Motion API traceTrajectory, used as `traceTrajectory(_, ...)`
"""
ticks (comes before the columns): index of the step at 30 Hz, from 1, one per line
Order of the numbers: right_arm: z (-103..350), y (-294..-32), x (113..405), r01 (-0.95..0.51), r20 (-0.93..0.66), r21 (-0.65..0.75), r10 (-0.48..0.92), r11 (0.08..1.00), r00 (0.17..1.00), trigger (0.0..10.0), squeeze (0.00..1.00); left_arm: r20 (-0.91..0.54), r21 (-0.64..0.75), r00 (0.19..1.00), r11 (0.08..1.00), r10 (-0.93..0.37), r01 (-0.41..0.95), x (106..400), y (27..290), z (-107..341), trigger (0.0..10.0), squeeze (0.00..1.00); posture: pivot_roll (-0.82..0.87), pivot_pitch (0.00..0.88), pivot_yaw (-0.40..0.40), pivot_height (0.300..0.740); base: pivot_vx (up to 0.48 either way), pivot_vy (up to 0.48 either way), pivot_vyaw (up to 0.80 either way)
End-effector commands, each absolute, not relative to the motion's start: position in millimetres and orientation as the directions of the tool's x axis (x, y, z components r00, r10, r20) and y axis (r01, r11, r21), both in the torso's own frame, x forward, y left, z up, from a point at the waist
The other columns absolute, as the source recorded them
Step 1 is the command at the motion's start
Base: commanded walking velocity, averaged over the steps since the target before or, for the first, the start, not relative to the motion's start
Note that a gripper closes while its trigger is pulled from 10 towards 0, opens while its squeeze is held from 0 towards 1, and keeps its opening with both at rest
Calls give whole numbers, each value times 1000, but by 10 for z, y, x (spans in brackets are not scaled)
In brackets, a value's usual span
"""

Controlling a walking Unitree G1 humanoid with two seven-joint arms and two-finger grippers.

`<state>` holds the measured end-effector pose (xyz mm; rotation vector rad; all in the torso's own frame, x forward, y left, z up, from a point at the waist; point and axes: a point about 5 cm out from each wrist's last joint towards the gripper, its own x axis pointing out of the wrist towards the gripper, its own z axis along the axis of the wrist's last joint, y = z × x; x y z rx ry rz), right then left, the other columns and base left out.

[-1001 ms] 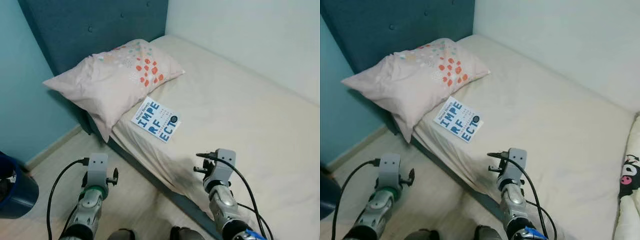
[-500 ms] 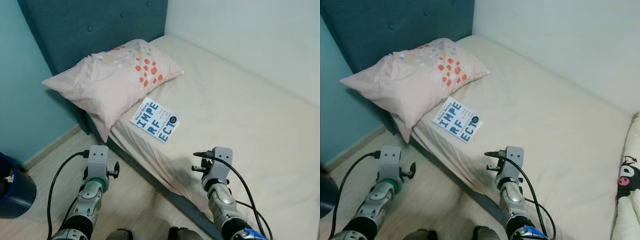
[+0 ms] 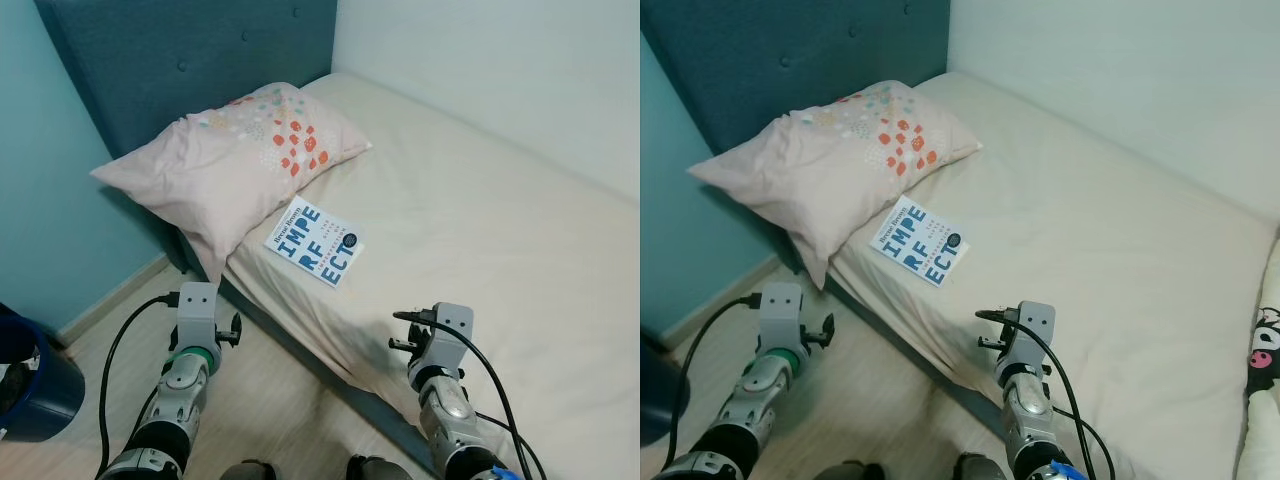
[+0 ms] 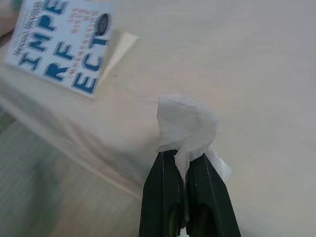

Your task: Clean up the room

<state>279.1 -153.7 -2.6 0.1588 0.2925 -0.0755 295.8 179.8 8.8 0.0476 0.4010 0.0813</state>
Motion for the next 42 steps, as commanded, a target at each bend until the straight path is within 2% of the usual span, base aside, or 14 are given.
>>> traceTrajectory(1,-71,-1482,2735,52,-300,128,-11,990,954,10000,0,-420,65,901,994,112,-93,2882,1852,11,10000,0,32,27,38,740,0,0,0)
traceTrajectory(2,-60,-1471,2748,47,-297,128,-7,991,955,10000,0,-421,71,899,993,118,-97,2889,1852,14,10000,0,35,50,42,740,0,0,0)
traceTrajectory(6,-45,-1495,2773,81,-297,150,-34,985,954,10000,0,-425,87,899,993,104,-74,2910,1819,20,10000,0,35,33,40,740,0,0,0)
traceTrajectory(9,-27,-1495,2789,63,-290,130,-23,990,957,10000,0,-382,92,916,991,122,-93,2944,1832,77,10000,0,29,44,42,740,0,0,0)
traceTrajectory(18,-18,-1491,2799,35,-288,106,-3,994,957,10000,0,-385,102,913,989,137,-105,2947,1853,76,10000,0,20,34,44,740,0,0,0)
traceTrajectory(25,-7,-1566,2803,18,-285,72,3,997,959,10000,0,-357,90,927,992,115,-88,2881,1648,32,10000,0,-15,5,13,740,0,0,0)
traceTrajectory(32,-21,-1634,2785,23,-293,40,-11,999,956,10000,0,-378,84,924,996,56,-25,2870,1542,0,10000,0,-29,31,15,740,0,0,0)
traceTrajectory(42,-10,-1581,2806,55,-290,115,-19,992,957,10000,0,-378,120,924,993,58,-13,2820,1587,-28,10000,0,22,52,10,740,0,0,0)
